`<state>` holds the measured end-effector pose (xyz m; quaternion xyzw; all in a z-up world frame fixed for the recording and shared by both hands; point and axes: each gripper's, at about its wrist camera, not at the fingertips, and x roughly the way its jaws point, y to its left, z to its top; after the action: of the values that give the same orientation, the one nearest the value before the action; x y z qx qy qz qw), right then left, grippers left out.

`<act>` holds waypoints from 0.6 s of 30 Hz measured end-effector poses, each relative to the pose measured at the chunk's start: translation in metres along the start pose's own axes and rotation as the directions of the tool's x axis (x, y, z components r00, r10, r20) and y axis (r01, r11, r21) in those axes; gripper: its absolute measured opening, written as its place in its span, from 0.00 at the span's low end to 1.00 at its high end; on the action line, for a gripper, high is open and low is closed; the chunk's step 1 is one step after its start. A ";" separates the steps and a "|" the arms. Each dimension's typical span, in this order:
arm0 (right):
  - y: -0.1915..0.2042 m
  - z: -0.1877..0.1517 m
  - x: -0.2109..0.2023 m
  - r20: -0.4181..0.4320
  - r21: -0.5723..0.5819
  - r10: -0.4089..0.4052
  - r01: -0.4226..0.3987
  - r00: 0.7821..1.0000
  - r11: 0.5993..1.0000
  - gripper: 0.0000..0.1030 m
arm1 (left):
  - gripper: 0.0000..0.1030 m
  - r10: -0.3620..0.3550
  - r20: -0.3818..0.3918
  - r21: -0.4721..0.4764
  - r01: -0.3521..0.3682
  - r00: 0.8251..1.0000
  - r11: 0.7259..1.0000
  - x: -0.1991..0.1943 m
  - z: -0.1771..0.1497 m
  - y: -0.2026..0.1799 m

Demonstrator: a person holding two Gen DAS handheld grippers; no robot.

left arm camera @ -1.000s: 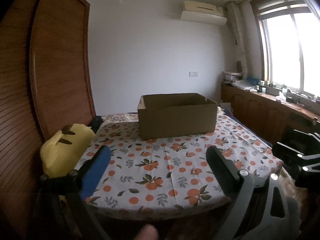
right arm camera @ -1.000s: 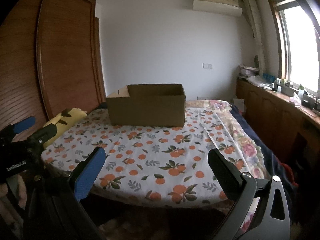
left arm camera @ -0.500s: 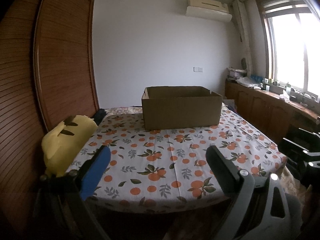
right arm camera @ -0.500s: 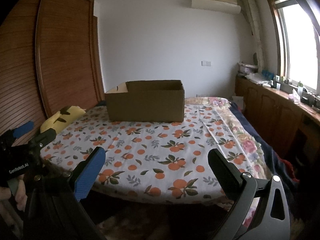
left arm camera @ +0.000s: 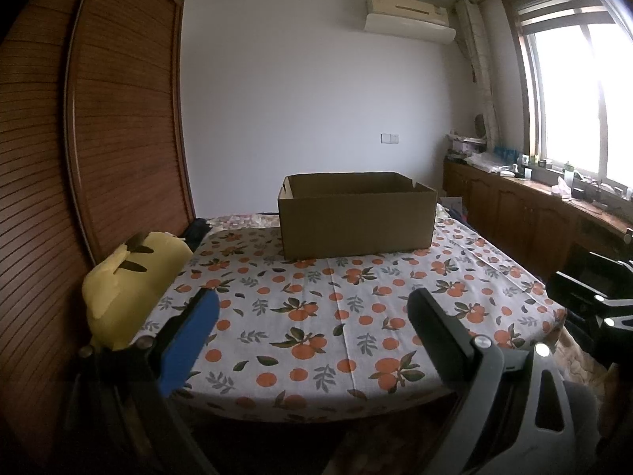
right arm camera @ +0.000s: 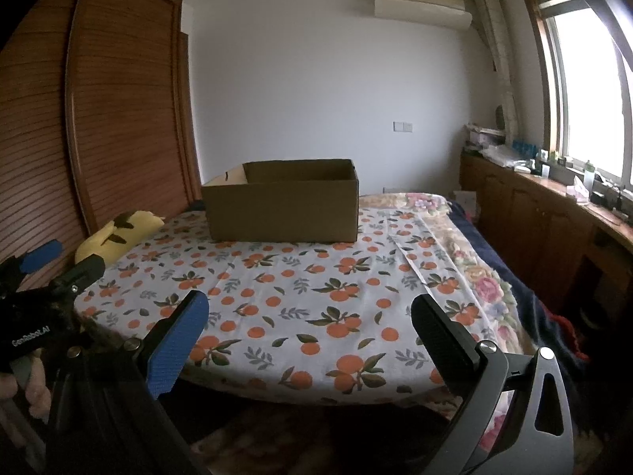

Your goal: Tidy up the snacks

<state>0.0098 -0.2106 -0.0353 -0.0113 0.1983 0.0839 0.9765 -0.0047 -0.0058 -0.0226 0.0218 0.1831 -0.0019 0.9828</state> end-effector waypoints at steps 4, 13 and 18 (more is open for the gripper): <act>0.000 0.000 0.000 0.000 0.002 -0.001 0.001 1.000 1.000 1.00 | 0.94 0.001 0.001 -0.001 -0.001 1.000 1.000 -0.001 0.000 0.000; -0.001 0.000 0.000 0.001 0.002 0.000 0.000 1.000 1.000 1.00 | 0.94 -0.001 0.003 0.002 0.001 1.000 1.000 -0.001 0.001 0.001; -0.001 0.000 0.000 0.000 0.003 -0.001 0.001 1.000 1.000 1.00 | 0.94 0.000 0.004 0.002 0.000 1.000 1.000 -0.001 0.001 0.001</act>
<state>0.0099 -0.2113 -0.0356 -0.0102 0.1985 0.0830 0.9765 -0.0056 -0.0050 -0.0207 0.0227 0.1812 -0.0023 0.9832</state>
